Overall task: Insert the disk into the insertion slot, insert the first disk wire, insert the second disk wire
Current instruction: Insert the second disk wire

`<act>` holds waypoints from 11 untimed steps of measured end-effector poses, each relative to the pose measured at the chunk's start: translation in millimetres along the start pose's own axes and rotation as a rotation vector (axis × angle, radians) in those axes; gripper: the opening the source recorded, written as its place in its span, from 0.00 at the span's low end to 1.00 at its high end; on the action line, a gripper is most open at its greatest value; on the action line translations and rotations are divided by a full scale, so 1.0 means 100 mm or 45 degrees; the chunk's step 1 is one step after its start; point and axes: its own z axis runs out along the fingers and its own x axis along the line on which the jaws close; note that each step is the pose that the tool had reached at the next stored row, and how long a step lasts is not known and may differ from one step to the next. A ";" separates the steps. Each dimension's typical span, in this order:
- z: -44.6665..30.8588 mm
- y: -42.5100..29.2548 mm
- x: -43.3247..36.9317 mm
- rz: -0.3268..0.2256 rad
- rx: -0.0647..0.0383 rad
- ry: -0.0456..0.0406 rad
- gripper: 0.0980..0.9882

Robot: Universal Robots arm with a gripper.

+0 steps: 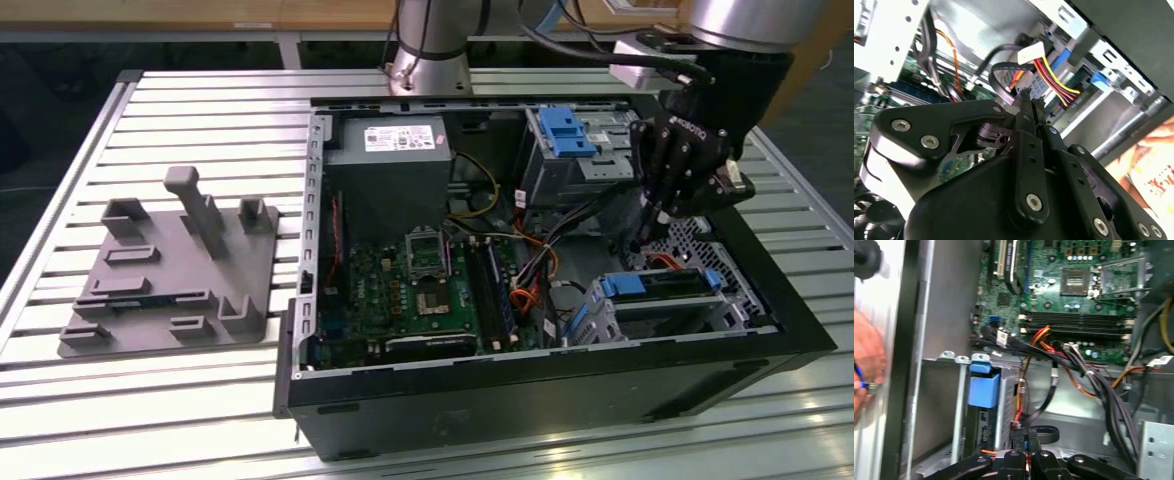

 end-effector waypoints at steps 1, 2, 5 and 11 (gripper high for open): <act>-0.002 0.000 0.006 -0.001 0.001 -0.017 0.05; -0.004 0.001 0.012 -0.001 0.003 -0.031 0.05; -0.007 0.003 0.030 0.000 0.004 -0.055 0.05; -0.011 0.007 0.079 0.006 0.005 -0.083 0.05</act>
